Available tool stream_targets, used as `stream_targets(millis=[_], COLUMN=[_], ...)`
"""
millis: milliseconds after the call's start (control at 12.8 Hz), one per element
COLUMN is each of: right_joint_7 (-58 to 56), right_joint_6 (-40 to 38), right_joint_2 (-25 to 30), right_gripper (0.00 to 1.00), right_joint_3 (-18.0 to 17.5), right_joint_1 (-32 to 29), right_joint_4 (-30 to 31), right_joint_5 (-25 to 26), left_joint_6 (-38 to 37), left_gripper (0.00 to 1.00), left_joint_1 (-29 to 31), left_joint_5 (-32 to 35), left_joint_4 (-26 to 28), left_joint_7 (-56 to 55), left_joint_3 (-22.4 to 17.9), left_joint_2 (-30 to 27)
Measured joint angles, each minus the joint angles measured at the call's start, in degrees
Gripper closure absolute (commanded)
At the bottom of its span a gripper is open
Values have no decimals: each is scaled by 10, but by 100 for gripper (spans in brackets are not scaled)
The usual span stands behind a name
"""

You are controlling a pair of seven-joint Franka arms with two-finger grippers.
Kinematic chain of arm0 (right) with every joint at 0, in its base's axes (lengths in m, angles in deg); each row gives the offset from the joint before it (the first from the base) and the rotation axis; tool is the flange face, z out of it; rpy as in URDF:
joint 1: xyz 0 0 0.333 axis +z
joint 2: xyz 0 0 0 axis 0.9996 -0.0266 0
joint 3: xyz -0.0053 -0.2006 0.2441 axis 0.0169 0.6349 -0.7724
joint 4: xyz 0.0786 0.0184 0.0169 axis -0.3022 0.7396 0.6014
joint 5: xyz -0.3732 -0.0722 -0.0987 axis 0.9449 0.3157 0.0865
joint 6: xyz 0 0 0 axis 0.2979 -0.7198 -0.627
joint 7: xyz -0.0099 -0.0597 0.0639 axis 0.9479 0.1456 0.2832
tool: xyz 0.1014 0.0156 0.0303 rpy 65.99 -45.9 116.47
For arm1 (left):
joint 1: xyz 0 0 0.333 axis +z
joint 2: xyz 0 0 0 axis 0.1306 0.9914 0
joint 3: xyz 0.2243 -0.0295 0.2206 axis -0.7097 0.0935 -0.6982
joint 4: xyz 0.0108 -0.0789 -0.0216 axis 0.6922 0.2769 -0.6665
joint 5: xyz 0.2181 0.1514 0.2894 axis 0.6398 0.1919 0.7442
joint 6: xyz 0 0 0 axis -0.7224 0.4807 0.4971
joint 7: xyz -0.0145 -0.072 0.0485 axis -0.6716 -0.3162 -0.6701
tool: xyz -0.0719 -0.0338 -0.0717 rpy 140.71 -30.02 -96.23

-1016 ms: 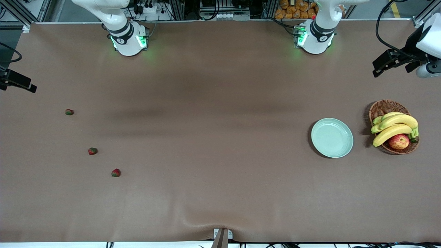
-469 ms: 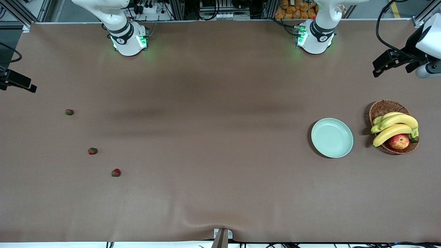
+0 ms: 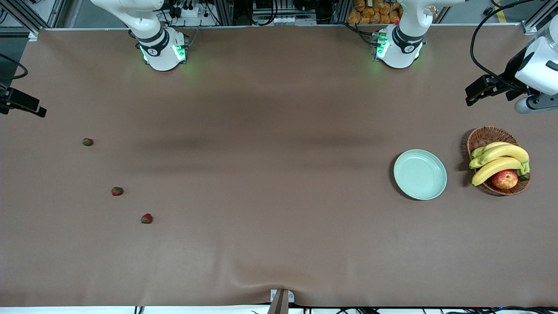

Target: Collect all strawberries into plate

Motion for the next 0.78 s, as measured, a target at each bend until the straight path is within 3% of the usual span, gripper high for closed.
stream_targets(millis=[781], right_joint_7=[0], right_joint_6=[0], right_joint_2=[0], right_gripper=[0], right_joint_3=[0], right_joint_1=[0], right_joint_4=[0], right_joint_5=[0], left_joint_6=[30], left_gripper=[0], left_joint_1=[1], left_joint_5=[-8], left_joint_4=[2], left_joint_7=[0], left_joint_3=[-1], left_joint_2=[7])
